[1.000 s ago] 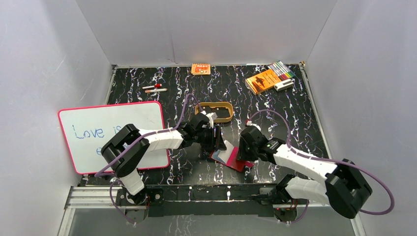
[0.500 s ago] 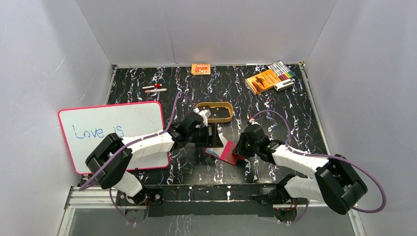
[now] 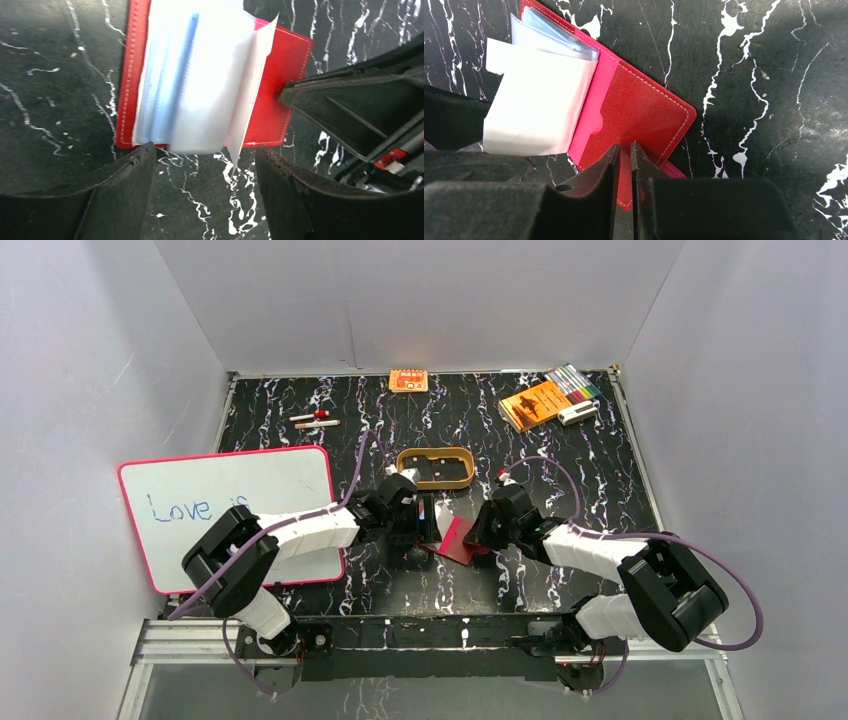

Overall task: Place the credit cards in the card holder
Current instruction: Open the card holder at the center of the board.

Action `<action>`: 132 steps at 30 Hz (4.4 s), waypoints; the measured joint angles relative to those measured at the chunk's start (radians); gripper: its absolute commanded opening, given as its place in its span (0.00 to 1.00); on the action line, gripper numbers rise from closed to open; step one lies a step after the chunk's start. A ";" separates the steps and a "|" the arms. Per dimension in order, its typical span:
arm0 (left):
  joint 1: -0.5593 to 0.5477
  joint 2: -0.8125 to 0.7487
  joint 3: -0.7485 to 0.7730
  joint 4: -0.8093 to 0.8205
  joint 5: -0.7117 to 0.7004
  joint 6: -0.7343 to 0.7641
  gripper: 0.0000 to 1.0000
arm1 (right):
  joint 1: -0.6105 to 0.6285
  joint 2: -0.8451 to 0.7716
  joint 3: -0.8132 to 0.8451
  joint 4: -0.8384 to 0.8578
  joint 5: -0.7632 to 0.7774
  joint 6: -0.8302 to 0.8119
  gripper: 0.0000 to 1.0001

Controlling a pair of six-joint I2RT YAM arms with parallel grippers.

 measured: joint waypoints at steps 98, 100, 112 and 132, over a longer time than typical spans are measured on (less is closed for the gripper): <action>-0.017 0.299 0.112 0.485 0.532 -0.079 0.66 | -0.007 -0.598 0.005 -0.560 0.228 0.042 0.59; -0.021 0.278 0.108 0.460 0.494 -0.066 0.70 | -0.007 -0.593 0.010 -0.558 0.225 0.039 0.59; 0.016 -0.034 0.069 0.184 0.130 0.014 0.71 | -0.007 -0.379 0.011 -0.519 0.114 0.031 0.57; 0.022 -0.134 -0.037 0.029 -0.006 0.001 0.68 | -0.017 -0.126 0.049 -0.335 0.064 -0.069 0.21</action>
